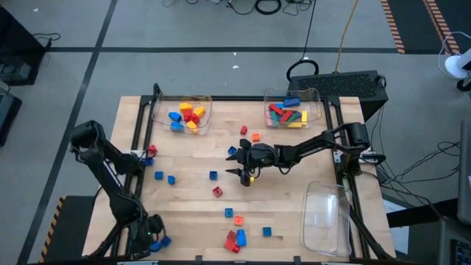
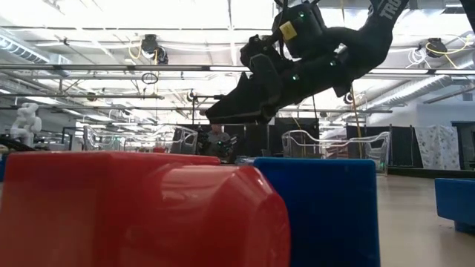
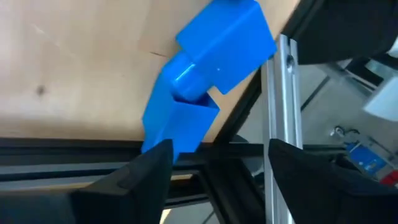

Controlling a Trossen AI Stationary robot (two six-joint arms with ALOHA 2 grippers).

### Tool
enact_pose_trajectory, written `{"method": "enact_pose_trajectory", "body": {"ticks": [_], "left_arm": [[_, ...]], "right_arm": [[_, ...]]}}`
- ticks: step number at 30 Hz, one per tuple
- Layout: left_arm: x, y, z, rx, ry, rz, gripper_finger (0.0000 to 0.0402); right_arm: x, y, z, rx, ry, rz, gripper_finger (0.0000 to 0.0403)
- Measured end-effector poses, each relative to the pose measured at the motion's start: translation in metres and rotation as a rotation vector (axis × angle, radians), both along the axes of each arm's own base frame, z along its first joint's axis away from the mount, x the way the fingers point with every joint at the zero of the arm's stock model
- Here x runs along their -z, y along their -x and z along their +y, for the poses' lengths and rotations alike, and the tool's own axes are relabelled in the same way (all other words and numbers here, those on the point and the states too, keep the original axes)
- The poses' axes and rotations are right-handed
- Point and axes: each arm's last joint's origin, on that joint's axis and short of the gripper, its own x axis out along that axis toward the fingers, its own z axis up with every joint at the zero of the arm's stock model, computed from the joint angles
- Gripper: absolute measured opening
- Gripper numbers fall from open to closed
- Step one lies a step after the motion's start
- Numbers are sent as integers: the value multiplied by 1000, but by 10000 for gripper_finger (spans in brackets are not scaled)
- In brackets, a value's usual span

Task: Sort blocks by size
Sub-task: Put the 1 stud blue game piece into the top left transparent bin

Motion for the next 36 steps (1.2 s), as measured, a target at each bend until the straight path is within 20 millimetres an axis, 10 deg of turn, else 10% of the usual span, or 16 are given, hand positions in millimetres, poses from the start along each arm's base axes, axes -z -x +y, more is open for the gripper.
{"method": "enact_pose_trajectory", "body": {"ticks": [19, 31, 36], "left_arm": [[35, 8, -9, 146, -125, 8, 290], [38, 2, 0, 165, -167, 42, 136], [36, -9, 21, 177, -239, 58, 136]], "right_arm": [[-1, 0, 0, -8, 20, -10, 208], [-1, 0, 0, -2, 8, -9, 208], [-1, 0, 0, 4, -8, -9, 208]]}}
